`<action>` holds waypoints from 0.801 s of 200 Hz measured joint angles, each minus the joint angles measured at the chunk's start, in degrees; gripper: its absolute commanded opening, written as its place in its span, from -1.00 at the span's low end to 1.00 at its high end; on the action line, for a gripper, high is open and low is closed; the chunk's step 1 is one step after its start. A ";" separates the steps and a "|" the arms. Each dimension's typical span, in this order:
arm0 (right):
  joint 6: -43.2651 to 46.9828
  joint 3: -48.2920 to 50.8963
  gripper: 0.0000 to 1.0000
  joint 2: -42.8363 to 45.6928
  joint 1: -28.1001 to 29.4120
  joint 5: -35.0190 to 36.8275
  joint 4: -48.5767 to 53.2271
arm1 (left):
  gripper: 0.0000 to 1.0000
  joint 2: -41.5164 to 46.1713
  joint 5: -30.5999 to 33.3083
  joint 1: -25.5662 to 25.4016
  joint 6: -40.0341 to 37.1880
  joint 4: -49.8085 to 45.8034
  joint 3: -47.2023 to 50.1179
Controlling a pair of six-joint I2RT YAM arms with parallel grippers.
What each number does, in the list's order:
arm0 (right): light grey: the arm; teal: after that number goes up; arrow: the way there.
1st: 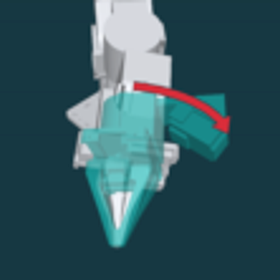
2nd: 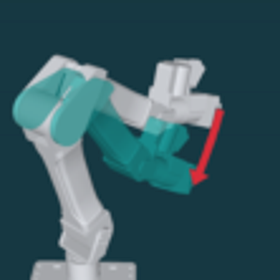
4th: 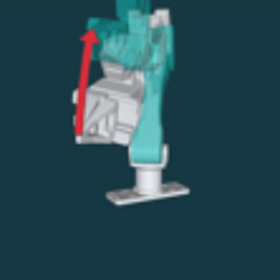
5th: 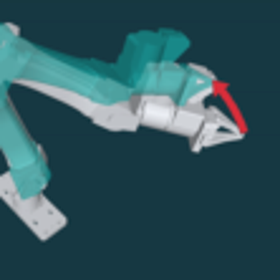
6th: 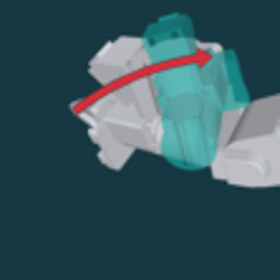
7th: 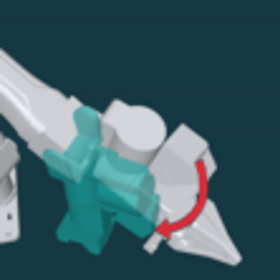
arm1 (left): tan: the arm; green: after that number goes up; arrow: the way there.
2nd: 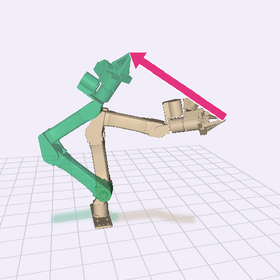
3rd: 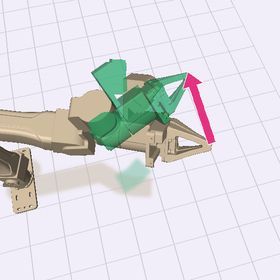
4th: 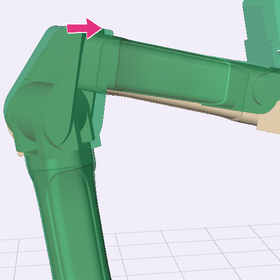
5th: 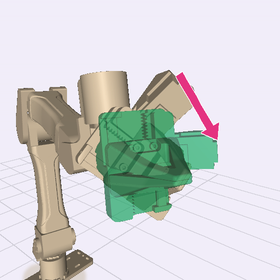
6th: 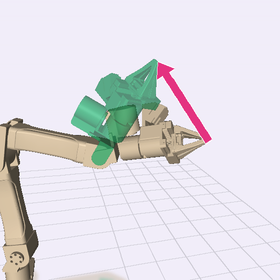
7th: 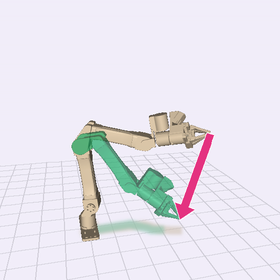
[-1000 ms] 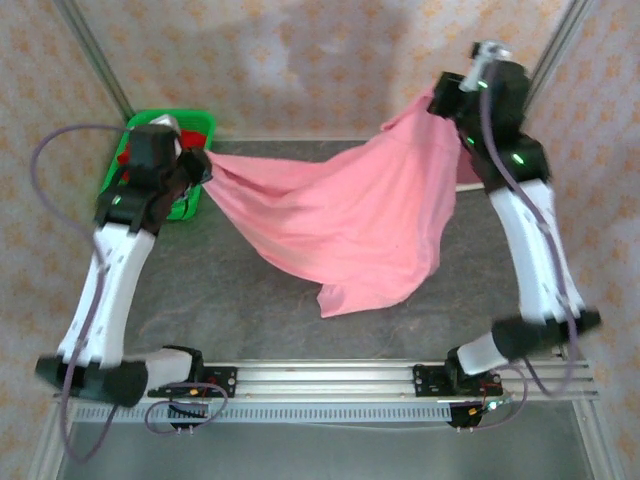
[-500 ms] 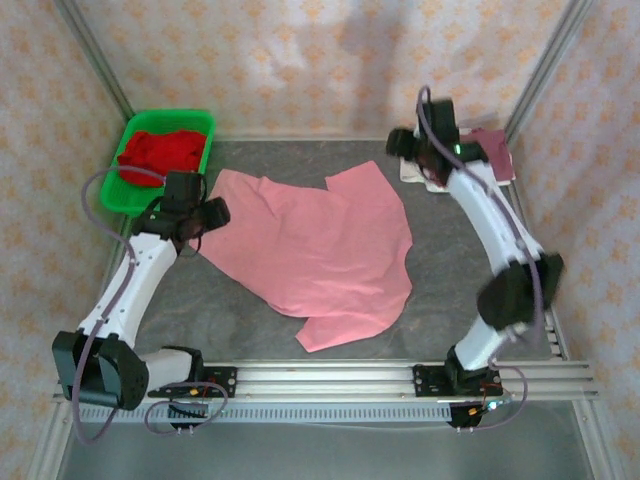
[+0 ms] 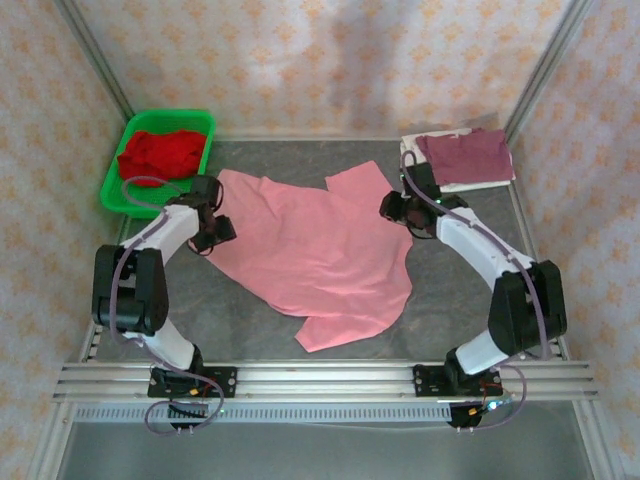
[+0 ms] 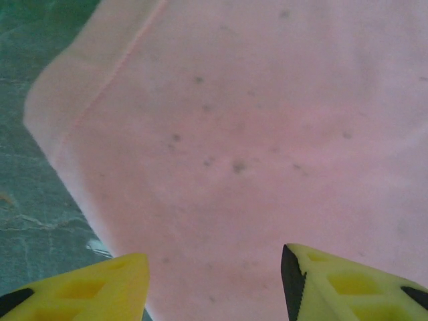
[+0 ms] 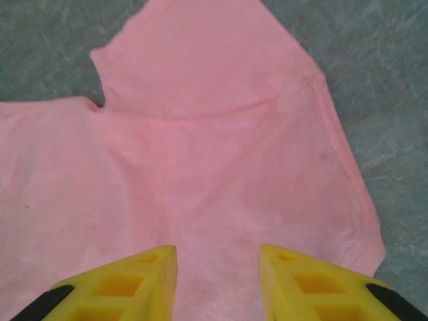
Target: Fold and stack the t-shirts
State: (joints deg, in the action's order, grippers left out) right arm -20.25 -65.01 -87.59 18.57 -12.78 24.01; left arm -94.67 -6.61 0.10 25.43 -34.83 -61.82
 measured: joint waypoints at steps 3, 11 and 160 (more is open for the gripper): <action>-0.07 0.00 -0.22 -0.15 0.02 -0.15 -0.04 | 0.16 -0.13 0.00 0.26 0.11 0.02 0.00; -0.31 0.00 -0.17 -0.52 0.07 -0.44 -0.15 | 0.20 -0.55 0.02 1.20 0.74 0.37 0.00; -4.52 -24.20 -0.30 -35.12 1.42 1.36 1.33 | -1.00 9.35 -4.59 3.04 3.67 -1.14 5.97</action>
State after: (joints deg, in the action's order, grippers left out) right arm -24.77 -89.21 -122.72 19.99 -11.42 25.34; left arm -85.32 -11.20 3.14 29.10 -35.97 -55.86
